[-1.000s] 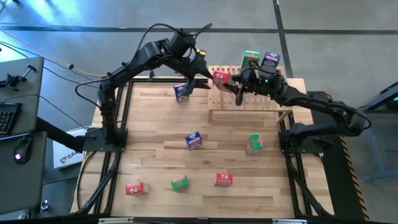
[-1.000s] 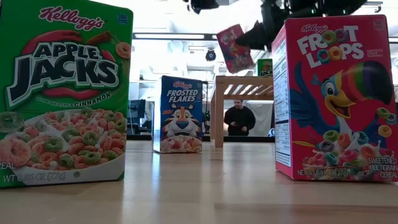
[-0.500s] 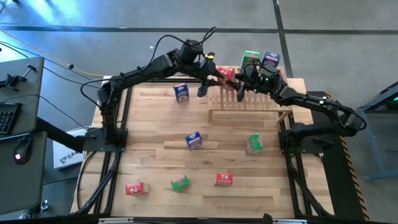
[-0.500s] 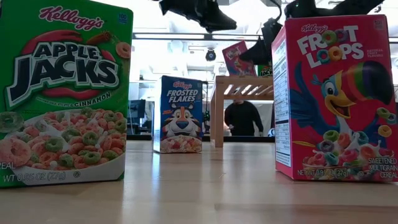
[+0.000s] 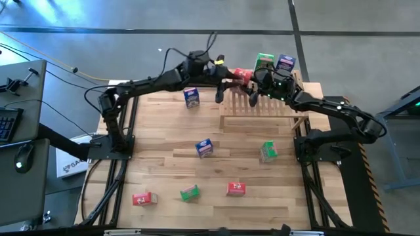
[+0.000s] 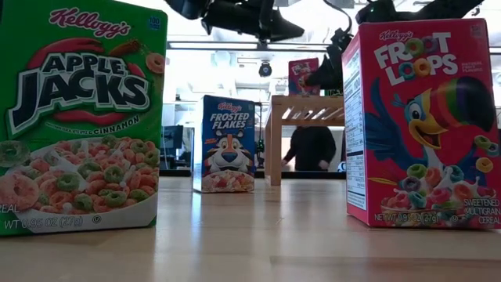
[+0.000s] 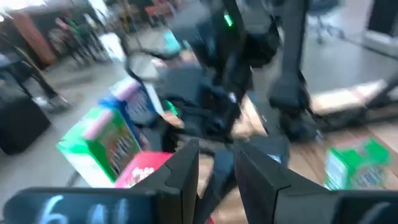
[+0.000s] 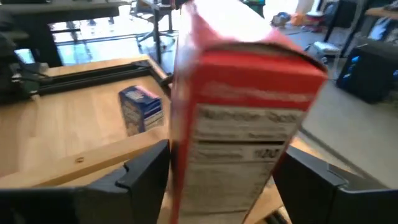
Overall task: Stack cereal on shelf
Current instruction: Put the top left red cereal box on the shelf
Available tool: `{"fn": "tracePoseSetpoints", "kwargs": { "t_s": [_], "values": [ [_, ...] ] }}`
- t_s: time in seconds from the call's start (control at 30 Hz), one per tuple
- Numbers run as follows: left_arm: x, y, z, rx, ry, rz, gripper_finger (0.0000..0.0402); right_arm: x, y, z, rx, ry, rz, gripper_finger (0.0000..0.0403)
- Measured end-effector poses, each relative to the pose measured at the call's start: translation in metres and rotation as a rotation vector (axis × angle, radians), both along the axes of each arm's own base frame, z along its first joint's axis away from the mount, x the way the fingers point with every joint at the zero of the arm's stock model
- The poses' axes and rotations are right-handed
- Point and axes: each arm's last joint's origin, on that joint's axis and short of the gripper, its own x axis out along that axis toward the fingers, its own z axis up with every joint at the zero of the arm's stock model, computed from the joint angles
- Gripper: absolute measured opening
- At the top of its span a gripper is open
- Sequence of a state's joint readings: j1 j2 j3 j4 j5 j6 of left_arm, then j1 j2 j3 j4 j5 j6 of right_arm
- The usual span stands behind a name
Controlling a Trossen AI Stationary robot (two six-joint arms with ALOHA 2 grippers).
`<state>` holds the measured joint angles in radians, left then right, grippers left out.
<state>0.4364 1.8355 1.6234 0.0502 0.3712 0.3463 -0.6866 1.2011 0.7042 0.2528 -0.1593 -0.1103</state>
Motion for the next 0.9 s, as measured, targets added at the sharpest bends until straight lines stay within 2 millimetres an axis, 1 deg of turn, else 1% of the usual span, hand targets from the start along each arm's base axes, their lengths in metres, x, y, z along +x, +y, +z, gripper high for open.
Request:
{"fn": "tracePoseSetpoints", "kwargs": {
  "t_s": [0.1,0.27,0.4,0.53,0.7,0.8,0.9],
  "values": [
    [-0.009,-0.003,-0.006,-0.014,-0.06,0.018,0.0088,-0.001,0.002,0.004,-0.021,-0.007,0.007,0.0252],
    [-0.031,-0.013,-0.013,-0.027,-0.154,0.035,0.0087,-0.002,0.011,0.013,-0.086,-0.01,0.009,0.0252],
    [-0.041,-0.018,-0.037,-0.058,-0.179,0.038,0.0087,-0.005,0.019,0.022,-0.129,-0.033,0.019,0.0252],
    [-0.051,-0.022,-0.049,-0.049,-0.243,0.029,0.0087,-0.01,0.027,0.033,-0.16,-0.068,0.017,0.0252],
    [-0.058,-0.021,-0.063,-0.086,-0.233,0.013,0.0087,-0.019,0.04,0.047,-0.241,-0.086,-0.031,0.0252],
    [-0.06,-0.017,-0.066,-0.131,-0.21,0.031,0.0087,-0.025,0.049,0.054,-0.276,-0.084,-0.068,0.025],
    [-0.061,-0.014,-0.072,-0.16,-0.153,0.046,0.0078,-0.029,0.061,0.054,-0.248,-0.057,-0.054,0.0225]
  ]
}}
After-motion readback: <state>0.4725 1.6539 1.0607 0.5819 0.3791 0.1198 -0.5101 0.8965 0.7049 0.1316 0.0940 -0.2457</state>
